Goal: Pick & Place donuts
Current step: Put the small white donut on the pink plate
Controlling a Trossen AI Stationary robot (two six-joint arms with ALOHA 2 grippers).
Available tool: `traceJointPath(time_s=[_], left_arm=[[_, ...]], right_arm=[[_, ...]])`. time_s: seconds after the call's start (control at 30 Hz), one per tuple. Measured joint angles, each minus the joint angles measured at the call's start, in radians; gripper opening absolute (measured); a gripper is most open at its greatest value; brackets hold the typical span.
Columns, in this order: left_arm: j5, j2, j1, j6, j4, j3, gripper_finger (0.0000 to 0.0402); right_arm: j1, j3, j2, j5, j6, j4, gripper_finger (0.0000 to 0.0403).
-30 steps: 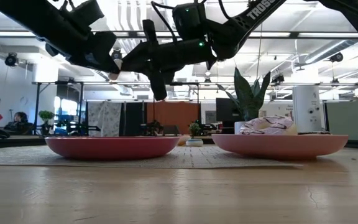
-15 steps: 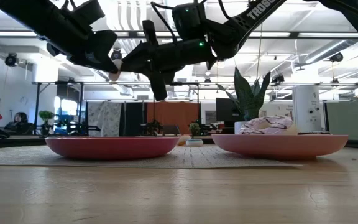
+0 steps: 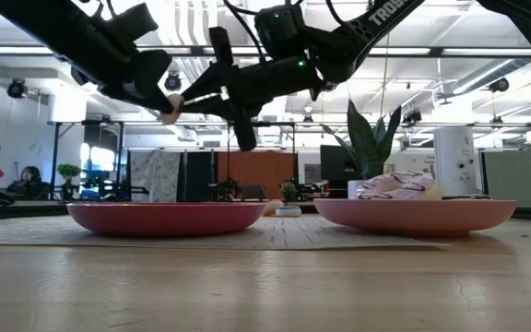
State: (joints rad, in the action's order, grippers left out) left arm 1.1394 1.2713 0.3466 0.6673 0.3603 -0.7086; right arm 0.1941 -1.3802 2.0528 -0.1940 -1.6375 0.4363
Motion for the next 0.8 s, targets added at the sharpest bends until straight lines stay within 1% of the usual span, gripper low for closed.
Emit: traceJointPath(time_s=[0.1,0.23,0.3,0.37,0.47,0.57,0.67,0.8], left_arm=[[-0.039,0.0,0.0,0.001,0.022,0.0,0.0003],[-0.113,0.0,0.001,0.006,0.063,0.002,0.0003],[-0.177,0.0,0.001,-0.004,0.066,0.009,0.0003],[-0.269,0.0,0.002,-0.046,0.068,0.016,0.0003],[-0.413,0.009,0.002,-0.151,0.052,0.032,0.0003],[-0.535,0.026,0.002,-0.297,0.01,0.043,0.0002],[-0.593,0.054,0.002,-0.422,-0.022,0.032,0.0002],[-0.606,0.115,-0.007,-0.527,-0.029,-0.017,0.0002]], right_arm=[[0.014,0.0,-0.018,-0.004,0.057,-0.044,0.0107],[0.034,0.001,-0.038,-0.055,0.133,-0.102,0.0163],[0.048,0.002,-0.054,-0.098,0.236,-0.128,0.0185],[0.067,0.003,-0.086,-0.147,0.338,-0.188,0.0201],[0.093,0.003,-0.148,-0.194,0.495,-0.31,0.0213],[0.103,0.003,-0.217,-0.2,0.648,-0.475,0.0213],[0.102,0.003,-0.288,-0.18,0.756,-0.619,0.021],[0.099,0.003,-0.368,-0.1,0.832,-0.745,0.0204]])
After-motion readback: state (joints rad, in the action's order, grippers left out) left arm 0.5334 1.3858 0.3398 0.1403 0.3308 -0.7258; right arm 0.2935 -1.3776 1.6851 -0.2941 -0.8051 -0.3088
